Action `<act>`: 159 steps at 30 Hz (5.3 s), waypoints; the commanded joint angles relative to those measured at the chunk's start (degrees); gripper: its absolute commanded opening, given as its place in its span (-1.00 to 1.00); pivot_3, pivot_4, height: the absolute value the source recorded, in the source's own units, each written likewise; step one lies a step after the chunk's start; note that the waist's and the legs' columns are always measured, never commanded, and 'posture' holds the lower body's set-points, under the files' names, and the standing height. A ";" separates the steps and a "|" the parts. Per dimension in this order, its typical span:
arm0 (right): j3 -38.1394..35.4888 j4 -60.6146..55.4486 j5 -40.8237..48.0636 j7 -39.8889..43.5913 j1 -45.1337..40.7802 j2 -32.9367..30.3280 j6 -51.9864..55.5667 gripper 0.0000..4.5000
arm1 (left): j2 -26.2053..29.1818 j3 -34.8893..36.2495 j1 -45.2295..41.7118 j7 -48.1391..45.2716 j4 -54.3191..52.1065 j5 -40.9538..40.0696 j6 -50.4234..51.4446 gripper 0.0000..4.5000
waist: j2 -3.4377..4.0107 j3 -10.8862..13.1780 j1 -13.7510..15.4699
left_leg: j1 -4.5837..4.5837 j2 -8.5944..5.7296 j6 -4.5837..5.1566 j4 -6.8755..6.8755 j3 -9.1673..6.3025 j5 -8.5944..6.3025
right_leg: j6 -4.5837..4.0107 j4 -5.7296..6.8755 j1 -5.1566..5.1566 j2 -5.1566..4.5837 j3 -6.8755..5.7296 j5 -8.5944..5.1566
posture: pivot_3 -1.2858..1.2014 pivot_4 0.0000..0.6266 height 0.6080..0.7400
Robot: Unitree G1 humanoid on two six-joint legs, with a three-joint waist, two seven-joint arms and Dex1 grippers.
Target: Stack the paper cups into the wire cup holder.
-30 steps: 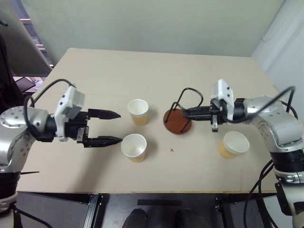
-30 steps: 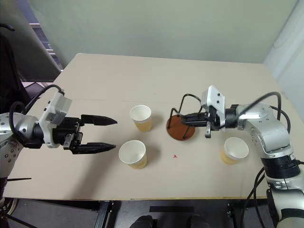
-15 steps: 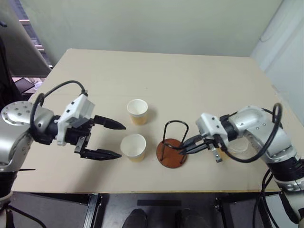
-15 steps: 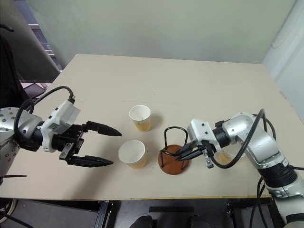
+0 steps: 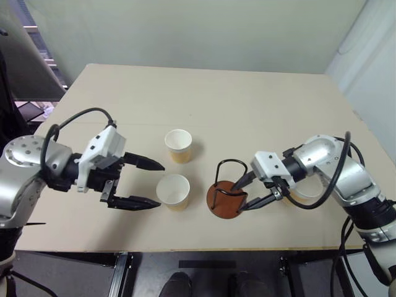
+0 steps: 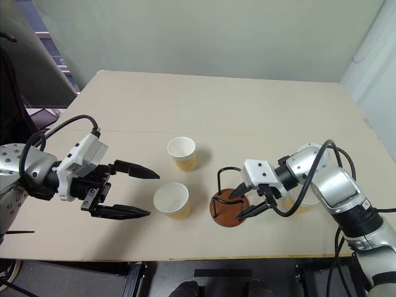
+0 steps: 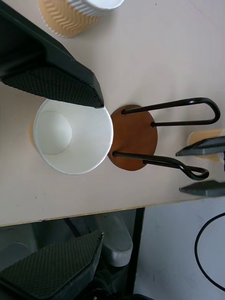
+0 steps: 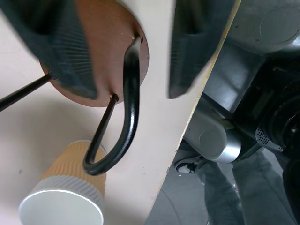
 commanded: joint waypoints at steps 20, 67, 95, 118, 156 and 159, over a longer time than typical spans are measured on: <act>-22.60 -8.20 1.31 -3.78 14.97 -27.78 5.16 0.99 | -2.71 -0.40 -3.92 -1.25 2.36 0.46 -1.83 1.00 | -0.03 0.00 0.63 | 0.03 -0.01 0.00 -0.13 0.15 0.00 | -0.01 -0.08 0.03 -0.08 0.07 -0.01 | 0.03 -0.52 1.00; -9.54 -4.12 10.13 5.99 -17.62 -10.34 0.73 -0.98 | -2.89 -0.03 -3.07 0.56 1.29 1.09 -1.47 1.00 | 0.07 0.03 -0.28 | -0.06 0.22 -0.02 0.42 -0.06 -0.09 | 0.00 -0.07 -0.01 0.47 0.13 0.00 | 0.03 -0.52 1.00; -13.51 -1.32 6.68 0.78 -9.67 -12.25 1.44 1.00 | -1.57 -3.39 -7.55 1.74 6.59 7.06 -4.20 1.00 | 0.06 0.03 0.63 | -0.11 0.28 -0.13 0.56 -0.21 -0.19 | -0.05 -0.03 0.02 0.47 0.13 0.02 | 0.03 -0.52 1.00; -34.85 -17.32 19.72 -12.55 11.65 -21.89 14.48 1.00 | -12.87 -31.65 -30.94 -10.22 29.94 24.66 -27.36 1.00 | 0.06 0.03 0.91 | -0.30 0.32 -0.09 0.64 -0.22 -0.26 | 0.19 -0.11 0.01 0.47 0.16 0.15 | 0.03 -0.52 1.00; -67.64 -26.40 38.47 -19.98 35.13 -21.11 24.42 1.00 | -21.94 -40.84 -59.43 -10.22 43.36 2.90 -32.82 -0.99 | 0.04 0.04 1.51 | -0.58 0.23 0.07 0.96 0.08 -0.35 | 0.39 -0.35 0.02 0.63 0.21 0.20 | 0.03 -0.52 1.00; -67.42 -26.93 39.03 -20.96 35.17 -21.30 24.24 1.00 | -26.44 -44.09 -63.59 -10.22 46.56 0.85 -34.62 -0.99 | 0.04 0.05 1.54 | -0.76 0.24 0.13 1.14 0.04 -0.38 | 0.53 -0.31 0.00 0.64 0.20 0.26 | 0.03 -0.52 1.00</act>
